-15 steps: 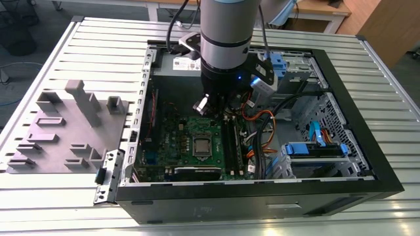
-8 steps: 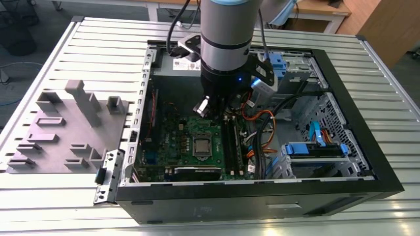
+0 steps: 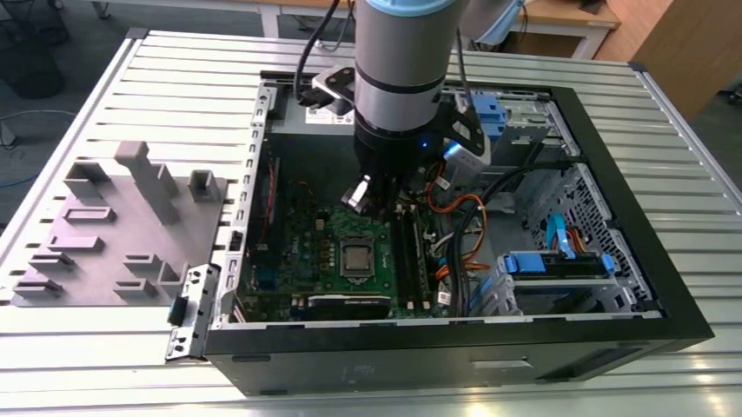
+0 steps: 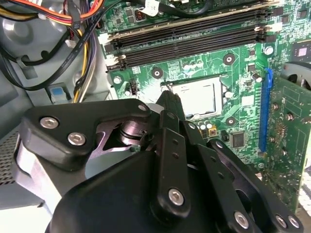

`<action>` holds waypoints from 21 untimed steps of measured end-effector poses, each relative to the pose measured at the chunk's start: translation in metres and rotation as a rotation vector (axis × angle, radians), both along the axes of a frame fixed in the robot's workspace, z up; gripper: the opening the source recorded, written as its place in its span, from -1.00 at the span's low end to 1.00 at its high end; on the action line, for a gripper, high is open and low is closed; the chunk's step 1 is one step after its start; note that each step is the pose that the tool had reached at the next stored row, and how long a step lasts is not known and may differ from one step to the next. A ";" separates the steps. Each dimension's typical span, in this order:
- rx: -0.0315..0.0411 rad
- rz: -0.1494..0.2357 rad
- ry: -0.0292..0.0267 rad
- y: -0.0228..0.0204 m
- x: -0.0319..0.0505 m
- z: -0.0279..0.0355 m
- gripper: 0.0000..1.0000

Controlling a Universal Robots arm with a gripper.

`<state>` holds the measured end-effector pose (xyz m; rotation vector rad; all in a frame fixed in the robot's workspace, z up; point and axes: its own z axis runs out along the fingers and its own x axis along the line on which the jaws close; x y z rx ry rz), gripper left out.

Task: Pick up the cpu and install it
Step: 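Install the first cpu locking lever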

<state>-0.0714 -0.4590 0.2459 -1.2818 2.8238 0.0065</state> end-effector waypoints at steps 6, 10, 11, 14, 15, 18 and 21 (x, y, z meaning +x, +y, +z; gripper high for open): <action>-0.0012 0.029 0.0135 -0.0025 0.0000 -0.0037 -0.79; -0.0022 0.034 0.0151 -0.0040 0.0000 -0.0058 -0.79; -0.0022 0.034 0.0152 -0.0040 0.0000 -0.0058 -0.79; -0.0018 0.034 0.0151 -0.0040 0.0000 -0.0059 -0.79; -0.0018 0.033 0.0151 -0.0043 0.0000 -0.0062 -0.79; -0.0017 0.015 0.0152 -0.0054 0.0000 -0.0077 -0.79; -0.0015 -0.013 0.0149 -0.0058 0.0000 -0.0094 -0.79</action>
